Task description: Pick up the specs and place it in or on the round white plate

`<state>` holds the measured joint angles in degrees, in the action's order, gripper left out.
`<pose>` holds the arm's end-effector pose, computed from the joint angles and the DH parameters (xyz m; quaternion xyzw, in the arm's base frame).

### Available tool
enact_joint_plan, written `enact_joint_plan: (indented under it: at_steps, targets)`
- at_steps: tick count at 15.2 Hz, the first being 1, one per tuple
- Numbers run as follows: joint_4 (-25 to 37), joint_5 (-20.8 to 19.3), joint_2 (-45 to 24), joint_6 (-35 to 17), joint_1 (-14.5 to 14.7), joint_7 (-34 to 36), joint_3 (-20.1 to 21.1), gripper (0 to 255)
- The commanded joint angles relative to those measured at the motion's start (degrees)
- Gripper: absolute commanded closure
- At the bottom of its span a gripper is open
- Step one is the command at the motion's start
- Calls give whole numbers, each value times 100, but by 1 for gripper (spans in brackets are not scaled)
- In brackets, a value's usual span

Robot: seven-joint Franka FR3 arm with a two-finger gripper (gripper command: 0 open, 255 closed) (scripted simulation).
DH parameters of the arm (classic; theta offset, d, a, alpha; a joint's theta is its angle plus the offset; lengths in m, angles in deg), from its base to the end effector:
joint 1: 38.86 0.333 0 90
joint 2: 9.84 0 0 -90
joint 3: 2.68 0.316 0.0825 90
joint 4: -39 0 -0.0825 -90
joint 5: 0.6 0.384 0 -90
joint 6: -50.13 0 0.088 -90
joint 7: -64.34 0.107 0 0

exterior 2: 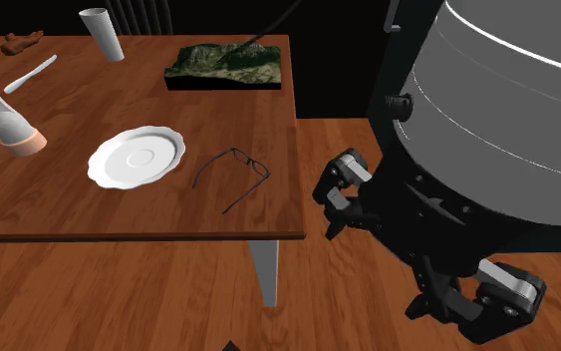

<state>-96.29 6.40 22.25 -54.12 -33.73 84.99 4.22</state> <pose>0.3741 0.0957 0.5301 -0.9947 0.0985 -0.0002 0.0285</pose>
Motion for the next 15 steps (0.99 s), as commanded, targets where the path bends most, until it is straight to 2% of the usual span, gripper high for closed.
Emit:
enact_joint_plan:
  at_steps: [1,8,15]
  targets:
    - [80,126,-248,-121,90,196,170,0]
    - [474,439,-1300,-651,369,851,746,0]
    - [1160,510,-2529,-1096,622,1525,1255,0]
